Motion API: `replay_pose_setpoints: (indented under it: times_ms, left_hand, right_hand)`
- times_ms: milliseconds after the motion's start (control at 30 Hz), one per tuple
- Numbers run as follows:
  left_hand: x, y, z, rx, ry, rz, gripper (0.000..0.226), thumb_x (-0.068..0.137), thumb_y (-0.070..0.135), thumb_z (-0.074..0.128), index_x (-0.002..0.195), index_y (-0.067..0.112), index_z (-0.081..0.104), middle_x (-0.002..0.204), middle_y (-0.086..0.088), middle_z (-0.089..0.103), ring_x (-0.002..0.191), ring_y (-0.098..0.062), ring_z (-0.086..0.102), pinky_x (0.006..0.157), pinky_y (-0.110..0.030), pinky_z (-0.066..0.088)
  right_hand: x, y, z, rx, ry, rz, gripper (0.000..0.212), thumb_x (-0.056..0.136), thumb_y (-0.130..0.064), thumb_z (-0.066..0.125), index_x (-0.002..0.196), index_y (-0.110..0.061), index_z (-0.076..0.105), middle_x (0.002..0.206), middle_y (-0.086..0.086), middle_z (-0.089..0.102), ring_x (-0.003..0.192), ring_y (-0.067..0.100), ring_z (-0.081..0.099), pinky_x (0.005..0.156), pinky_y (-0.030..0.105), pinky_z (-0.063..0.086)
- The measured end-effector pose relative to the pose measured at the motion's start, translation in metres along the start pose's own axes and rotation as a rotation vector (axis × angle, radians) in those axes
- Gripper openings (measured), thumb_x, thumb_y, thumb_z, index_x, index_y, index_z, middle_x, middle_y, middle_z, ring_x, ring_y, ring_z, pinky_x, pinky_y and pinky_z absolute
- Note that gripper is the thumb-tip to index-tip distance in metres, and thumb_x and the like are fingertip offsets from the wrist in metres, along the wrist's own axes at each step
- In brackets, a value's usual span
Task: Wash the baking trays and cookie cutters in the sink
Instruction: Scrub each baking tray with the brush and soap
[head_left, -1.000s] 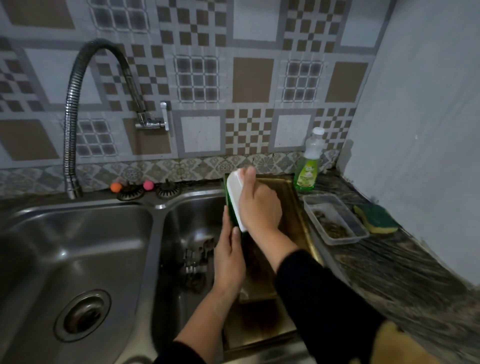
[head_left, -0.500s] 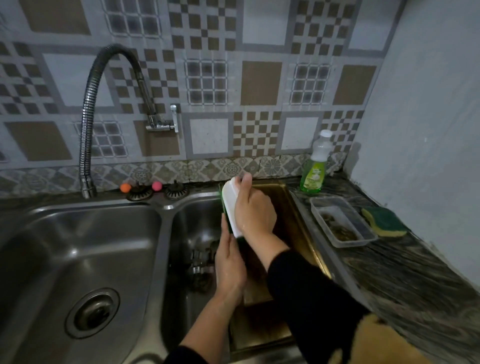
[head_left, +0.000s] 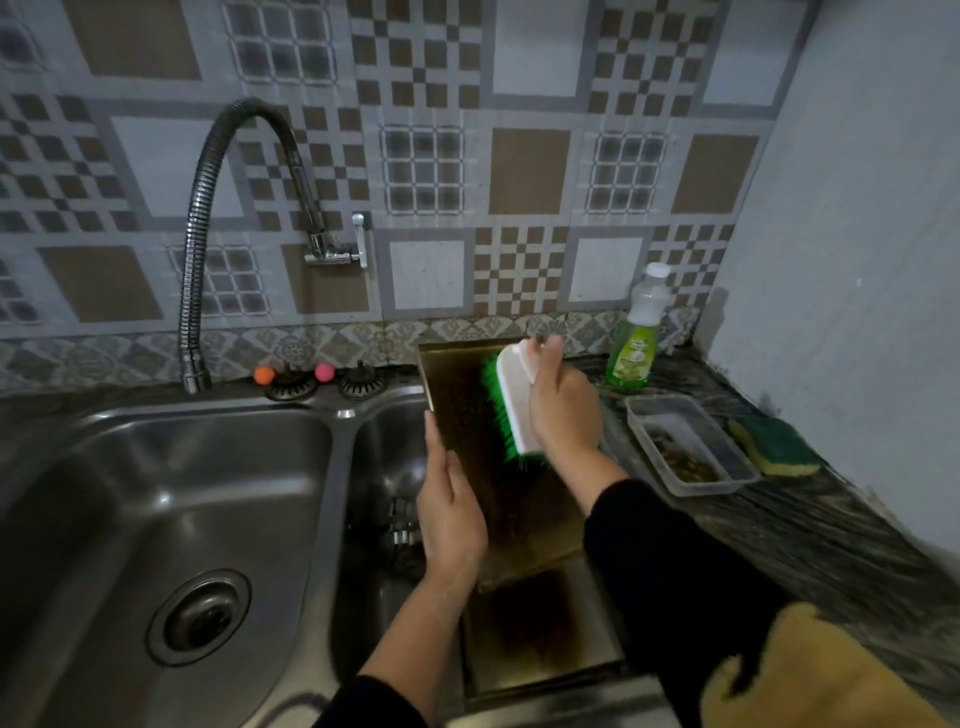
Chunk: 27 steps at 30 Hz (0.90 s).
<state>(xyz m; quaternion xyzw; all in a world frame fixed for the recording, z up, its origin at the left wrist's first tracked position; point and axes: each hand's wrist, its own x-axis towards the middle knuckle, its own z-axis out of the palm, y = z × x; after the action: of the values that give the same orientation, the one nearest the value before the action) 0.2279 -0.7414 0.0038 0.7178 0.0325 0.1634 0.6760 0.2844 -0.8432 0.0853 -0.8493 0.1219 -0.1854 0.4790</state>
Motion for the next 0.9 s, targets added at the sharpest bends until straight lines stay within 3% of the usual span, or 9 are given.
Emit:
replay_pose_setpoints:
  times_ms: [100,200,267,367,467,600,700,800,900]
  left_hand:
    - [0.003,0.011,-0.004,0.121,0.054,0.073,0.054,0.104,0.021,0.031,0.149,0.045,0.012,0.135,0.030,0.038,0.104,0.026,0.042,0.092,-0.009,0.038]
    - [-0.006,0.015,-0.005,0.286,-0.001,0.182,0.057,0.103,0.024,0.033,0.147,0.052,0.008,0.130,0.025,0.046,0.095,0.010,0.055,0.086,-0.025,0.052]
    - [-0.016,0.013,-0.002,0.404,-0.065,0.264,0.058,0.102,0.030,0.031,0.146,0.055,0.002,0.123,0.021,0.052,0.082,-0.001,0.062,0.072,-0.033,0.058]
    - [-0.026,0.007,0.004,0.590,-0.136,0.361,0.055,0.096,0.047,0.016,0.138,0.062,-0.016,0.133,0.008,0.053,0.076,-0.010,0.065,0.060,-0.038,0.057]
    - [-0.028,0.004,0.003,0.735,-0.178,0.390,0.056,0.090,0.051,0.007,0.135,0.061,-0.026,0.133,0.006,0.056,0.070,-0.016,0.066,0.056,-0.039,0.056]
    - [-0.028,0.003,-0.007,0.838,-0.208,0.399,0.060,0.090,0.055,0.009,0.138,0.054,-0.028,0.115,0.009,0.066,0.069,-0.010,0.067,0.055,-0.030,0.054]
    - [-0.019,0.002,-0.018,0.634,-0.130,0.281,0.053,0.096,0.059,0.016,0.143,0.056,-0.009,0.130,0.013,0.057,0.096,-0.002,0.063,0.071,-0.022,0.051]
    - [0.003,-0.014,-0.032,0.455,-0.153,0.043,0.057,0.091,0.064,0.013,0.143,0.054,-0.008,0.156,0.002,0.027,0.134,-0.020,0.041,0.102,-0.045,0.043]
    - [0.013,-0.023,-0.036,0.279,-0.199,-0.151,0.057,0.096,0.060,0.018,0.146,0.050,-0.007,0.158,-0.001,0.025,0.144,-0.024,0.024,0.115,-0.046,0.021]
  right_hand:
    - [0.008,-0.002,-0.010,0.048,0.006,-0.048,0.060,0.097,-0.060,0.014,0.131,-0.029,0.053,0.112,0.005,0.064,0.096,0.022,0.059,0.072,0.030,0.041]
    - [0.004,-0.004,-0.009,0.017,-0.084,-0.127,0.057,0.091,-0.069,0.020,0.144,-0.049,0.024,0.147,-0.008,0.043,0.123,0.025,0.052,0.094,0.038,0.046]
    - [0.001,-0.013,-0.005,0.006,-0.142,-0.146,0.067,0.083,-0.078,0.028,0.144,-0.054,0.011,0.152,-0.009,0.035,0.119,0.028,0.056,0.089,0.043,0.052]
    - [0.000,-0.028,-0.005,-0.107,-0.134,-0.145,0.083,0.080,-0.075,0.044,0.146,-0.050,0.001,0.149,-0.005,0.039,0.107,0.026,0.061,0.073,0.034,0.052]
    - [-0.002,-0.029,-0.004,-0.116,-0.069,-0.169,0.081,0.086,-0.057,0.055,0.148,-0.048,0.003,0.141,-0.003,0.050,0.098,0.023,0.064,0.065,0.027,0.046]
    - [-0.003,-0.026,0.000,-0.035,-0.060,-0.254,0.075,0.085,-0.044,0.060,0.146,-0.049,0.017,0.136,-0.005,0.055,0.090,0.019,0.065,0.064,0.026,0.049]
    - [0.001,-0.023,-0.006,0.100,-0.032,-0.269,0.066,0.086,-0.037,0.059,0.143,-0.050,0.028,0.136,-0.004,0.053,0.100,0.019,0.061,0.077,0.032,0.054]
    - [0.005,-0.021,-0.014,0.343,-0.002,-0.202,0.061,0.088,-0.031,0.059,0.141,-0.048,0.033,0.145,-0.007,0.043,0.123,0.018,0.049,0.097,0.042,0.050]
    - [0.002,-0.019,-0.019,0.516,0.023,-0.150,0.060,0.089,-0.023,0.060,0.141,-0.040,0.038,0.148,-0.011,0.039,0.129,0.010,0.042,0.104,0.035,0.043]
